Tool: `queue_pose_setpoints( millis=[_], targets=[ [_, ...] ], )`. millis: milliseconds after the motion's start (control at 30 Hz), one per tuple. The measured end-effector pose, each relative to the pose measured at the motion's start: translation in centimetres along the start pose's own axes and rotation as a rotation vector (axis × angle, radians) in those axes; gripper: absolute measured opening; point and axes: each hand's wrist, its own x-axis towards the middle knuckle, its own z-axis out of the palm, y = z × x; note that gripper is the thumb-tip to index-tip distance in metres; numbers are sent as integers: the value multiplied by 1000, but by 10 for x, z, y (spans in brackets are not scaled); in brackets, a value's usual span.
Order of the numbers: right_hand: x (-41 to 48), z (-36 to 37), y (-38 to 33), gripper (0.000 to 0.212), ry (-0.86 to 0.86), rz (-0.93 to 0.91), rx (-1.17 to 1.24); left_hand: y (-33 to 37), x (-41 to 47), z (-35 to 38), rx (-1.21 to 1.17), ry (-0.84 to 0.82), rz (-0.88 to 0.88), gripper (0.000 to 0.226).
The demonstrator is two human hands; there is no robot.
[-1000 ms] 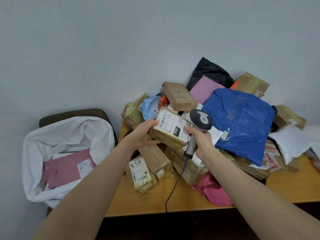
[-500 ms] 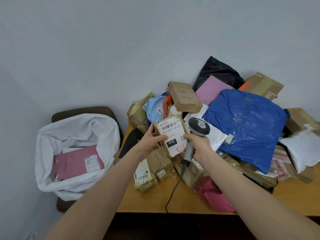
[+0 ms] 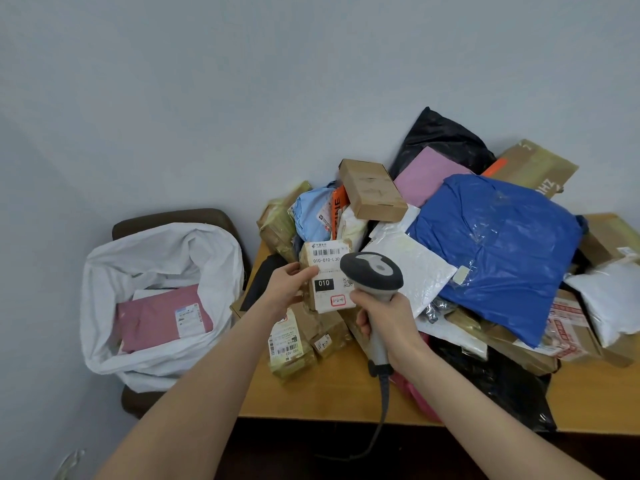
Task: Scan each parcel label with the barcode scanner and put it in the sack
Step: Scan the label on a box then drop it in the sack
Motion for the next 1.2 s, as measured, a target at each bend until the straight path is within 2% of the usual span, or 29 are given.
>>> queue_pose_setpoints(
  millis=[267,433,533,700,867,1200],
  targets=[
    [-14,5,-1,19,-44,36,-34,-7,-4,1,-1,72,32,59],
    [-19,6,-3,20,-69,47,-12,-11,-2,-3,11,118,24,67],
    [-21,8,-5,14,-94,44,-5,-14,-1,-7,24,138,18,75],
    [-23,10,-4,12,-120,56,-4,-14,-2,-11,-7,156,12,70],
    [-24,13,-4,21,-151,65,-19,-16,-5,-17,-16,192,12,75],
    [-12,44,-6,12,-276,69,39,-19,-22,-47,-62,289,22,60]
  ],
)
